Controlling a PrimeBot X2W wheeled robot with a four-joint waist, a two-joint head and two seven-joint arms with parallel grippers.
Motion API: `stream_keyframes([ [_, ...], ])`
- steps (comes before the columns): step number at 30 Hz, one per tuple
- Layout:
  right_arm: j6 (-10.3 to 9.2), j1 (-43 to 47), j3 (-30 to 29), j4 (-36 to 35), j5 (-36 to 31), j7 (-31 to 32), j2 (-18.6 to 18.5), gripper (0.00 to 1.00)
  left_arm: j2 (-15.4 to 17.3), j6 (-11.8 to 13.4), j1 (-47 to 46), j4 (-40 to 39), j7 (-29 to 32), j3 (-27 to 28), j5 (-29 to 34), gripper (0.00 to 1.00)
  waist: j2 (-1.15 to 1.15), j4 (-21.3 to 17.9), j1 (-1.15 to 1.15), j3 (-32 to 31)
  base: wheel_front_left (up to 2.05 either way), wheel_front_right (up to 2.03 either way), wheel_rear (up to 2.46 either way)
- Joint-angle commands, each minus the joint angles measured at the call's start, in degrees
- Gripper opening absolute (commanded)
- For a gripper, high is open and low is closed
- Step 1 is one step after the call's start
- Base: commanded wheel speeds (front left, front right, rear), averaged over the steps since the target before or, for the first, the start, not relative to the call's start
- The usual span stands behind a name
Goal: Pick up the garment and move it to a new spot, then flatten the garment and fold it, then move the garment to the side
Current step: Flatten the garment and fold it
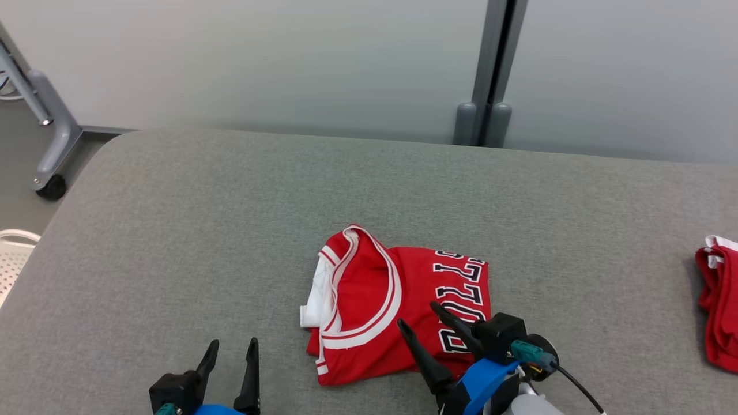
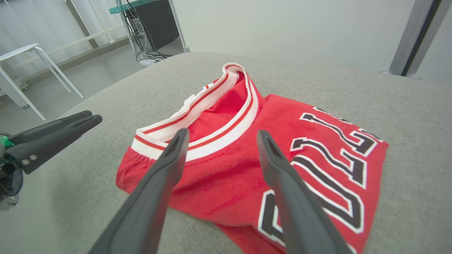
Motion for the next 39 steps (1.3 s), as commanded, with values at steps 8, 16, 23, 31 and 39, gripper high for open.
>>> stream_keyframes([
  [8,0.03,-7.03,0.92,6.81,4.4,0.34,-0.35,1.0,1.34,0.08,-2.04,-0.61,-0.12,-3.23,-2.91,1.0,0.0,4.93,0.0,3.07,0.0,0.0,0.0],
  [16,0.03,-11.03,3.94,12.66,9.83,1.64,-0.31,1.0,1.64,0.08,-2.8,-0.31,-0.12,-6.79,-4.65,1.0,0.0,6.13,0.0,4.39,0.0,0.0,0.0],
  [23,0.03,-13.24,6.22,16.38,11.5,2.98,-0.33,0.47,2.05,0.08,-3.01,-0.67,-0.12,-8.3,-6.08,1.0,0.0,6.74,0.0,5.51,0.0,0.0,0.0],
  [31,0.03,-14.84,6.74,19.54,11.86,4.72,-0.29,0.0,2.55,0.08,-3.98,-0.13,-0.12,-8.52,-6.85,1.0,0.0,7.5,0.0,6.16,0.0,0.0,0.0],
  [39,0.03,-15.91,6.52,21.41,11.46,5.52,-0.29,0.0,2.29,0.08,-4.43,0.79,-0.12,-8.81,-7.26,1.0,0.0,9.01,0.0,6.72,0.0,0.0,0.0],
])
